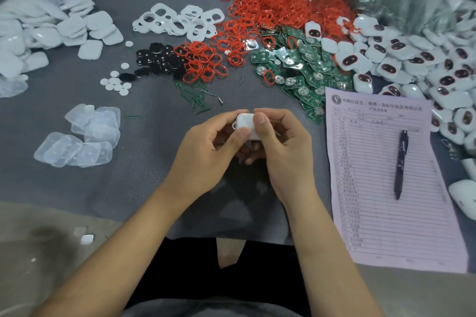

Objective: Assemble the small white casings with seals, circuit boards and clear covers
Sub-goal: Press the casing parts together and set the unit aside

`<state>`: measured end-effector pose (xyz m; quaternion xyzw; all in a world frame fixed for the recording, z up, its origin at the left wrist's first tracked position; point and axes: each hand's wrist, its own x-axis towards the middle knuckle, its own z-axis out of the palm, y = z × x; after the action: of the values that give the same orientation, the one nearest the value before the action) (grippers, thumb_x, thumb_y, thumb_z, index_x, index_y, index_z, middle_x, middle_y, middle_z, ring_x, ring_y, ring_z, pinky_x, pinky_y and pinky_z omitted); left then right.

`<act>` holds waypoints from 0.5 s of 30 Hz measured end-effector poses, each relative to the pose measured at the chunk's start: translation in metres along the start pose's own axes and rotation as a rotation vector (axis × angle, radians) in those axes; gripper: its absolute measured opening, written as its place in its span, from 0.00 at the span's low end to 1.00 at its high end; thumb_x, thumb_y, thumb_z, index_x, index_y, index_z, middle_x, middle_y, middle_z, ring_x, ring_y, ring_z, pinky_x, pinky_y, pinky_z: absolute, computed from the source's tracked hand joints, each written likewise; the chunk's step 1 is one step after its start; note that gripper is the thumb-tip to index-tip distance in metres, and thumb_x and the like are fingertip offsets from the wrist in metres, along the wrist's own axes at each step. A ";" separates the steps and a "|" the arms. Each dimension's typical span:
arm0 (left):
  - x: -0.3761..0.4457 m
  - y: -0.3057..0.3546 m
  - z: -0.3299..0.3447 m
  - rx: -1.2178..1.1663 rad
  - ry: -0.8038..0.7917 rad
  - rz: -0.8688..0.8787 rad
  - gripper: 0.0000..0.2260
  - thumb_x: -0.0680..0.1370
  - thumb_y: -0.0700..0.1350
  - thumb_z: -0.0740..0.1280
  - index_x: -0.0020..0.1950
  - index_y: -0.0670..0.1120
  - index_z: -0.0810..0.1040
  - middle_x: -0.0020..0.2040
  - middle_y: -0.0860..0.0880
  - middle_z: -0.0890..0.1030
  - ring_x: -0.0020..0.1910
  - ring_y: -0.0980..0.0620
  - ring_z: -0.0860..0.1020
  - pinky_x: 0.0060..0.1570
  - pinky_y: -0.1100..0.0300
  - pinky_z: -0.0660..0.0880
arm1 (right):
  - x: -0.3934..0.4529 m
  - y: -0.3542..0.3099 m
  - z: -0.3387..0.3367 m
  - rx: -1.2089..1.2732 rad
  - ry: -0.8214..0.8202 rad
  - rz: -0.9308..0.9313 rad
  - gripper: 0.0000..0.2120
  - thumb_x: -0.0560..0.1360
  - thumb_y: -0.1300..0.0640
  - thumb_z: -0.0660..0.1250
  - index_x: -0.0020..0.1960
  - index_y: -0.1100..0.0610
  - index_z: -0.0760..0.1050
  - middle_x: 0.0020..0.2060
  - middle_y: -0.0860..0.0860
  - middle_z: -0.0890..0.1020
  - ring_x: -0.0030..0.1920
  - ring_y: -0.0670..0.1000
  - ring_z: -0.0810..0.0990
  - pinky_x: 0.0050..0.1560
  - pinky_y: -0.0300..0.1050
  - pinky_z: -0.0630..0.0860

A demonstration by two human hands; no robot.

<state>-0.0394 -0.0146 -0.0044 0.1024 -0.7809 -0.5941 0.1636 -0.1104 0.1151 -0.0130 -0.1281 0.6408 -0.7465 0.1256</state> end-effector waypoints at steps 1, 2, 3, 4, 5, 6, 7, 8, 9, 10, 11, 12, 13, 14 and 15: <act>0.000 0.000 0.000 0.003 0.018 -0.003 0.12 0.83 0.44 0.68 0.66 0.48 0.80 0.49 0.56 0.86 0.45 0.61 0.84 0.47 0.70 0.77 | 0.000 -0.001 0.000 0.008 -0.018 0.006 0.04 0.81 0.56 0.69 0.54 0.54 0.82 0.40 0.55 0.84 0.34 0.51 0.80 0.29 0.44 0.80; -0.001 -0.001 0.000 0.015 0.043 -0.003 0.12 0.83 0.44 0.67 0.66 0.48 0.80 0.50 0.57 0.86 0.46 0.61 0.84 0.48 0.68 0.78 | 0.000 -0.002 0.000 0.021 -0.046 0.019 0.05 0.81 0.57 0.69 0.56 0.54 0.82 0.41 0.53 0.84 0.35 0.51 0.82 0.31 0.44 0.81; -0.001 -0.001 -0.001 0.028 0.072 -0.005 0.11 0.84 0.45 0.67 0.66 0.48 0.80 0.51 0.57 0.86 0.47 0.61 0.84 0.49 0.65 0.79 | 0.000 -0.003 0.000 0.031 -0.081 0.032 0.07 0.82 0.57 0.69 0.59 0.53 0.82 0.41 0.51 0.84 0.36 0.50 0.83 0.33 0.44 0.82; -0.001 -0.002 -0.001 0.033 0.097 -0.012 0.11 0.84 0.45 0.66 0.66 0.48 0.80 0.51 0.57 0.86 0.48 0.60 0.84 0.50 0.61 0.81 | 0.000 -0.004 0.000 0.029 -0.112 0.041 0.09 0.82 0.58 0.69 0.61 0.52 0.81 0.41 0.50 0.84 0.37 0.50 0.83 0.34 0.44 0.82; -0.001 -0.003 -0.002 0.035 0.114 -0.022 0.10 0.84 0.46 0.65 0.65 0.49 0.80 0.51 0.56 0.86 0.48 0.59 0.84 0.51 0.57 0.82 | 0.000 -0.005 0.000 0.010 -0.132 0.044 0.11 0.82 0.60 0.69 0.63 0.51 0.80 0.41 0.51 0.83 0.37 0.52 0.83 0.35 0.44 0.83; 0.000 -0.004 -0.003 0.042 0.121 -0.030 0.10 0.85 0.47 0.65 0.65 0.49 0.80 0.50 0.55 0.86 0.47 0.58 0.84 0.51 0.53 0.82 | 0.000 -0.005 -0.001 -0.015 -0.139 0.043 0.12 0.82 0.60 0.69 0.64 0.51 0.80 0.40 0.54 0.82 0.37 0.53 0.82 0.35 0.44 0.83; -0.001 -0.004 -0.003 0.054 0.120 -0.034 0.11 0.85 0.48 0.65 0.65 0.48 0.80 0.50 0.54 0.86 0.47 0.56 0.84 0.50 0.51 0.82 | 0.000 -0.006 -0.001 -0.036 -0.136 0.044 0.12 0.82 0.61 0.69 0.64 0.52 0.80 0.39 0.56 0.82 0.36 0.54 0.81 0.35 0.45 0.82; -0.001 -0.005 -0.003 0.065 0.113 -0.032 0.11 0.85 0.48 0.64 0.65 0.47 0.81 0.49 0.53 0.86 0.46 0.55 0.85 0.49 0.51 0.82 | 0.001 -0.006 -0.001 -0.051 -0.127 0.047 0.12 0.81 0.61 0.69 0.63 0.53 0.80 0.37 0.56 0.81 0.35 0.53 0.80 0.34 0.45 0.82; -0.001 -0.006 -0.003 0.070 0.100 -0.026 0.12 0.86 0.48 0.64 0.65 0.47 0.81 0.47 0.53 0.86 0.44 0.54 0.85 0.48 0.51 0.81 | 0.001 -0.005 -0.001 -0.065 -0.117 0.048 0.11 0.81 0.62 0.69 0.63 0.55 0.80 0.34 0.54 0.80 0.33 0.51 0.79 0.32 0.45 0.82; -0.001 -0.006 -0.003 0.069 0.083 -0.019 0.12 0.86 0.48 0.63 0.65 0.47 0.81 0.46 0.52 0.86 0.42 0.53 0.84 0.46 0.52 0.81 | 0.001 -0.005 -0.001 -0.081 -0.108 0.046 0.10 0.81 0.62 0.69 0.62 0.58 0.79 0.32 0.51 0.80 0.31 0.49 0.77 0.29 0.45 0.80; -0.001 -0.006 -0.004 0.063 0.064 -0.014 0.11 0.86 0.49 0.63 0.65 0.49 0.80 0.45 0.52 0.85 0.41 0.53 0.84 0.45 0.54 0.81 | 0.001 -0.005 -0.001 -0.097 -0.102 0.041 0.09 0.82 0.62 0.69 0.62 0.59 0.78 0.31 0.49 0.80 0.28 0.48 0.76 0.26 0.45 0.79; -0.001 -0.006 -0.004 0.058 0.044 -0.012 0.11 0.86 0.50 0.62 0.66 0.50 0.80 0.44 0.52 0.85 0.40 0.53 0.84 0.45 0.55 0.81 | 0.000 -0.004 -0.001 -0.109 -0.099 0.035 0.08 0.82 0.61 0.68 0.61 0.60 0.78 0.30 0.49 0.80 0.27 0.48 0.75 0.23 0.44 0.77; 0.000 -0.005 -0.006 0.057 0.024 -0.014 0.13 0.85 0.51 0.62 0.67 0.50 0.79 0.44 0.51 0.85 0.40 0.53 0.84 0.46 0.56 0.81 | 0.000 -0.004 -0.001 -0.116 -0.098 0.028 0.07 0.82 0.61 0.68 0.60 0.60 0.78 0.30 0.49 0.80 0.25 0.48 0.74 0.21 0.43 0.75; 0.001 -0.005 -0.007 0.061 0.002 -0.016 0.16 0.84 0.52 0.62 0.70 0.49 0.78 0.43 0.50 0.85 0.40 0.54 0.84 0.47 0.58 0.81 | -0.001 -0.004 -0.002 -0.116 -0.099 0.025 0.06 0.83 0.60 0.67 0.59 0.59 0.78 0.30 0.49 0.80 0.24 0.48 0.74 0.20 0.43 0.74; 0.002 -0.005 -0.008 0.066 -0.023 -0.015 0.19 0.84 0.53 0.62 0.72 0.48 0.77 0.43 0.49 0.86 0.40 0.54 0.84 0.48 0.59 0.80 | 0.000 -0.005 -0.003 -0.109 -0.099 0.028 0.06 0.83 0.60 0.67 0.58 0.59 0.78 0.30 0.49 0.79 0.23 0.48 0.74 0.19 0.42 0.73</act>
<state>-0.0380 -0.0240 -0.0074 0.1069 -0.8011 -0.5703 0.1467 -0.1113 0.1189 -0.0087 -0.1626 0.6752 -0.7014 0.1602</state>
